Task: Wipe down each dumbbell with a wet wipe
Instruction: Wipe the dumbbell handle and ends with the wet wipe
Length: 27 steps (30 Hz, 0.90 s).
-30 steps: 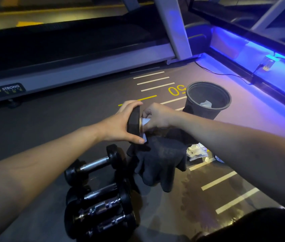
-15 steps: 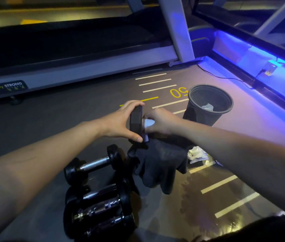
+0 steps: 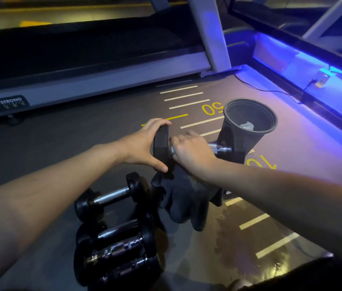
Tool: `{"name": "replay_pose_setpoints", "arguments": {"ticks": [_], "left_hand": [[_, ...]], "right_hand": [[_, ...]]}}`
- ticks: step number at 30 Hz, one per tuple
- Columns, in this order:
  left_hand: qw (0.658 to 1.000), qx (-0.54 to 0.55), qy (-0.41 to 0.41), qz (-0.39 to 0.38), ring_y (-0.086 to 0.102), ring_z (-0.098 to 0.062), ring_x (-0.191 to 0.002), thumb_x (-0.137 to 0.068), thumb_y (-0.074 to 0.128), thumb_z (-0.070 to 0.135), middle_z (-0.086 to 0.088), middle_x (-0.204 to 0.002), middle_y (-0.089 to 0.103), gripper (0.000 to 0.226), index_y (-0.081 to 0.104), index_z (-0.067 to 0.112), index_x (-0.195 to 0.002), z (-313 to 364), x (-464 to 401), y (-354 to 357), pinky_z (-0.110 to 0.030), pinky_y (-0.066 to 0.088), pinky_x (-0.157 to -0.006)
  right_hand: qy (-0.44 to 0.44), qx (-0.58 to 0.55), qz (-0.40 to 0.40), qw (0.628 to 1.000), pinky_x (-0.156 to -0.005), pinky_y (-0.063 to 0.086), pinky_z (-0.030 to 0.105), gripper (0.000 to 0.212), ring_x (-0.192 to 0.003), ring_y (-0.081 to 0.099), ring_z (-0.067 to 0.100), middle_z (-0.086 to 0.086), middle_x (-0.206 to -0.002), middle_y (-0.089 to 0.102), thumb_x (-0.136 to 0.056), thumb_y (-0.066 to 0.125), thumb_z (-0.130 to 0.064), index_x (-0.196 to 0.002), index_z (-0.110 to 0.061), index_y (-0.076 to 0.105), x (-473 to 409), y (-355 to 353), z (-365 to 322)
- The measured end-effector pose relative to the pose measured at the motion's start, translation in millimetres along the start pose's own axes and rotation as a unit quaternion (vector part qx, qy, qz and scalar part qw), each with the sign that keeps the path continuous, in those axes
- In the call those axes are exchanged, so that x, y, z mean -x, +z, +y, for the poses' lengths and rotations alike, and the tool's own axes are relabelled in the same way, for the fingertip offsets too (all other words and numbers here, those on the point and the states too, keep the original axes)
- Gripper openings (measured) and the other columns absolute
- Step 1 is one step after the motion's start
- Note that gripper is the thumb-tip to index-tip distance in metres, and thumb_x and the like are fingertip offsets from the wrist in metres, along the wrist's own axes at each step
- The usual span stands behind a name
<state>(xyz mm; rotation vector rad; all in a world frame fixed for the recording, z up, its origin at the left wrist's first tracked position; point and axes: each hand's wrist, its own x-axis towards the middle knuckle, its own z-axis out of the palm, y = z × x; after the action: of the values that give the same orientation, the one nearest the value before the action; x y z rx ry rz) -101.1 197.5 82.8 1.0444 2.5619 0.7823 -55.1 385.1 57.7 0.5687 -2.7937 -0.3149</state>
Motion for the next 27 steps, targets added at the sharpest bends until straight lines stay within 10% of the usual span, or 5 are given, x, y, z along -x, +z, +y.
{"name": "replay_pose_setpoints", "arguments": {"ticks": [4, 11, 27], "left_hand": [[1.000, -0.004, -0.008, -0.001, 0.033, -0.008, -0.139, -0.053, 0.096, 0.050, 0.021, -0.151, 0.018, 0.122, 0.020, 0.039, -0.149, -0.9, 0.5, -1.3, -0.039, 0.038, -0.114], [1.000, 0.002, 0.000, -0.001, 0.031, -0.007, -0.141, -0.051, 0.095, 0.053, 0.022, -0.151, 0.019, 0.124, 0.020, 0.037, -0.149, -2.1, 1.0, 0.6, -0.040, 0.037, -0.115], [1.000, -0.024, 0.000, -0.005, 0.034, -0.008, -0.139, -0.052, 0.089, 0.062, 0.026, -0.150, 0.019, 0.118, 0.019, 0.044, -0.145, -1.2, -0.1, -2.6, -0.048, 0.043, -0.108]], "right_hand": [[0.037, -0.127, -0.133, 0.982, -0.075, 0.040, 0.038, 0.034, -0.106, 0.062, 0.035, 0.013, -0.112, 0.067, -0.088, 0.060, -0.030, -0.115, -0.011, 0.052, -10.0, -16.1, 7.2], [0.099, -0.288, -0.256, 0.918, -0.061, 0.046, 0.032, 0.041, -0.085, 0.063, 0.028, 0.003, -0.080, 0.060, -0.066, 0.080, -0.038, -0.095, -0.015, 0.061, -27.6, -26.2, 19.1], [0.046, -0.135, -0.253, 0.957, -0.065, 0.038, 0.031, 0.032, -0.085, 0.060, 0.030, 0.005, -0.086, 0.057, -0.077, 0.069, -0.039, -0.096, -0.015, 0.060, -24.0, -29.0, 23.2]]}}
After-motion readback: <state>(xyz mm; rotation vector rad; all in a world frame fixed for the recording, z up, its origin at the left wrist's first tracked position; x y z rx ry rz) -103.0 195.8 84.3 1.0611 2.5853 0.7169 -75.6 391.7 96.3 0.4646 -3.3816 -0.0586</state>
